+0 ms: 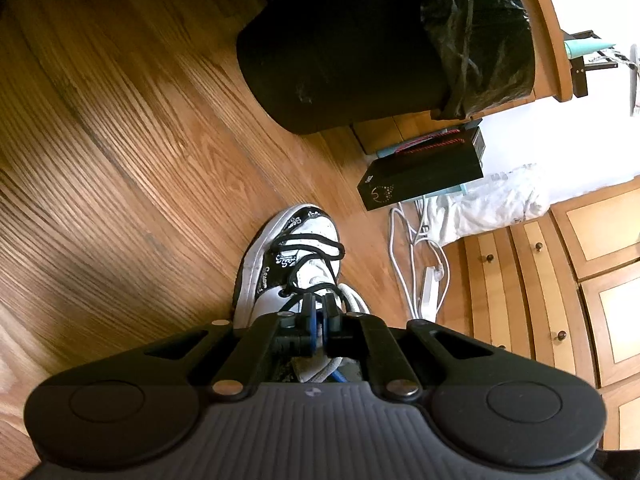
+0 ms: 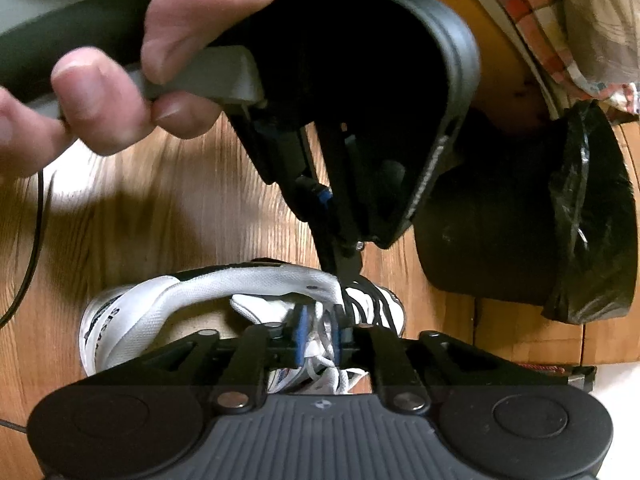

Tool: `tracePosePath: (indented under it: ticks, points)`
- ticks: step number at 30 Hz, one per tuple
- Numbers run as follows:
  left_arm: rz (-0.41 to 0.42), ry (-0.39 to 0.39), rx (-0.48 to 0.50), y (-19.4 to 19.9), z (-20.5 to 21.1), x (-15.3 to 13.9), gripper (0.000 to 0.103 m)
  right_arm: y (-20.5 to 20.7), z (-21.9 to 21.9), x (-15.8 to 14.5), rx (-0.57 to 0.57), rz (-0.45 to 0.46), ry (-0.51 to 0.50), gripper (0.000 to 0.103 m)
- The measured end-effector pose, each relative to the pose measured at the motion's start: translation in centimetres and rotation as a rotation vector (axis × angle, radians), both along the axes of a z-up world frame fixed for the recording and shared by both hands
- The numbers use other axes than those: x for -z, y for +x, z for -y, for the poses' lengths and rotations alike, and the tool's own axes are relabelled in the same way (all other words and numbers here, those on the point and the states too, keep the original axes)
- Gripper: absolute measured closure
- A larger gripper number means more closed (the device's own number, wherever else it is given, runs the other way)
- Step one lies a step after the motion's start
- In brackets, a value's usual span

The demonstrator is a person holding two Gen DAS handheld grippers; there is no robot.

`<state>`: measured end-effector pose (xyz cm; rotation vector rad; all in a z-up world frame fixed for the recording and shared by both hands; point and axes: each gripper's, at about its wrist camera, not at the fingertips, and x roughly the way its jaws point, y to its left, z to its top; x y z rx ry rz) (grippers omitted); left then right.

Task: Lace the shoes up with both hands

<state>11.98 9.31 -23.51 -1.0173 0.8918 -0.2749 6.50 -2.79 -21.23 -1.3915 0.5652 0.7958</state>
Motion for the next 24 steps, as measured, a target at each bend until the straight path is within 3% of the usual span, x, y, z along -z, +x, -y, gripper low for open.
tracePosePath:
  ticks: [7, 15, 18, 24]
  points:
    - [0.012, 0.027, -0.052, -0.3, -1.1, -0.7, 0.103, -0.2, 1.0, -2.0, 0.061, -0.001, 0.045, 0.088]
    - [-0.015, -0.042, -0.102, -0.8, -2.2, -0.1, 0.103, 0.1, 3.2, -5.1, 0.198, -0.015, 0.156, 0.087]
    - [-0.026, -0.06, -0.101, -0.8, -1.5, 0.0, 0.1, 1.0, 4.2, -6.0, 0.301, -0.042, 0.235, 0.087]
    - [-0.037, -0.04, -0.091, -0.9, -0.1, -0.1, 0.078, 2.0, 7.0, -7.0, 0.546, -0.104, 0.432, 0.087]
